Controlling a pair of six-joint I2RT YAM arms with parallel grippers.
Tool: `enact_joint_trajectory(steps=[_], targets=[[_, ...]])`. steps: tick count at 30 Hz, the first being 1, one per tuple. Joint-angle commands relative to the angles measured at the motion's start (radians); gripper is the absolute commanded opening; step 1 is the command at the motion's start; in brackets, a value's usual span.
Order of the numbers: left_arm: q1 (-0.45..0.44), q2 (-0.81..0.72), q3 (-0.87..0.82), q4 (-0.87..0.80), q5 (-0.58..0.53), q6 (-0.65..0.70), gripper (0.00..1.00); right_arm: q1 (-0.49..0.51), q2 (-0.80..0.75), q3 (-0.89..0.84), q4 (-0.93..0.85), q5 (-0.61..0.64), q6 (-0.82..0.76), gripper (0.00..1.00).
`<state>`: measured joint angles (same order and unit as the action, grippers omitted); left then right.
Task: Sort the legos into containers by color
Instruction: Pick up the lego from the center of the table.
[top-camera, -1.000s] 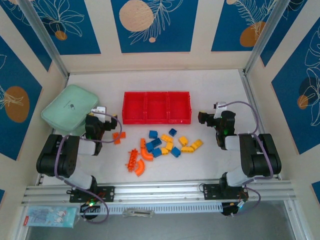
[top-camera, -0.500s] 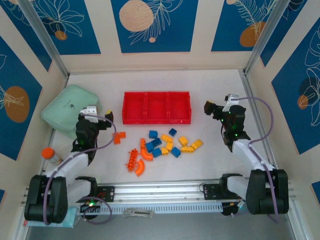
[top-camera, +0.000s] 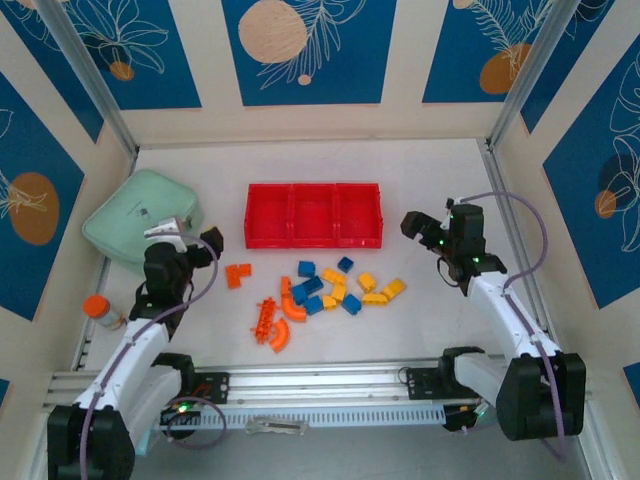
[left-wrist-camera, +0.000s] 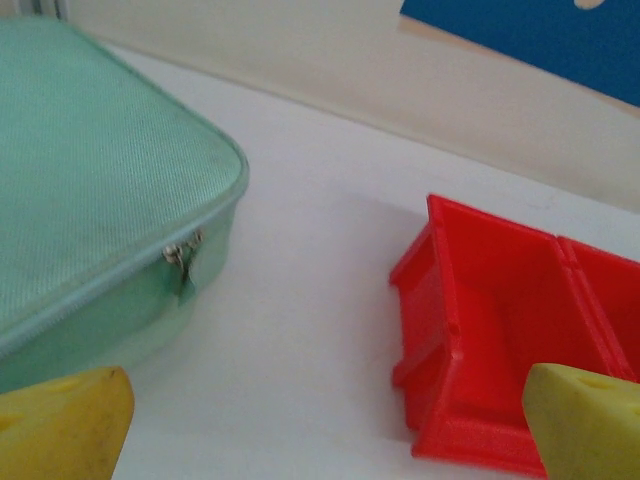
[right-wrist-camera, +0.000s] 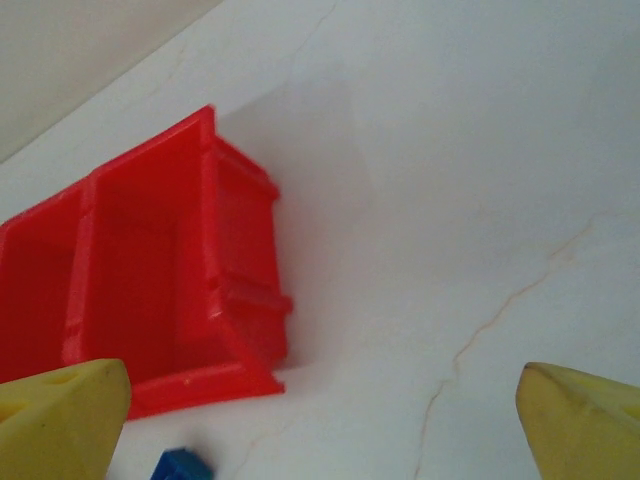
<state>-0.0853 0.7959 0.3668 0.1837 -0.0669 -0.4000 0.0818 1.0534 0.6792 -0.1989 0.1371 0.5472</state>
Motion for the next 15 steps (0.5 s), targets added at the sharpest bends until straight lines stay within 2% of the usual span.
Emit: enact_joint_trajectory(steps=[1,10,15], targets=[[0.009,-0.038,0.06,-0.194,0.088,-0.071,0.99,0.054,0.006,0.069,-0.155,0.014,-0.003,0.99],[-0.027,-0.112,0.098,-0.391,0.289,-0.164,0.99,0.287,0.072,0.194,-0.396,0.057,-0.005,0.99],[-0.106,-0.139,0.082,-0.461,0.295,-0.195,0.99,0.421,0.145,0.242,-0.507,0.105,0.036,0.99]])
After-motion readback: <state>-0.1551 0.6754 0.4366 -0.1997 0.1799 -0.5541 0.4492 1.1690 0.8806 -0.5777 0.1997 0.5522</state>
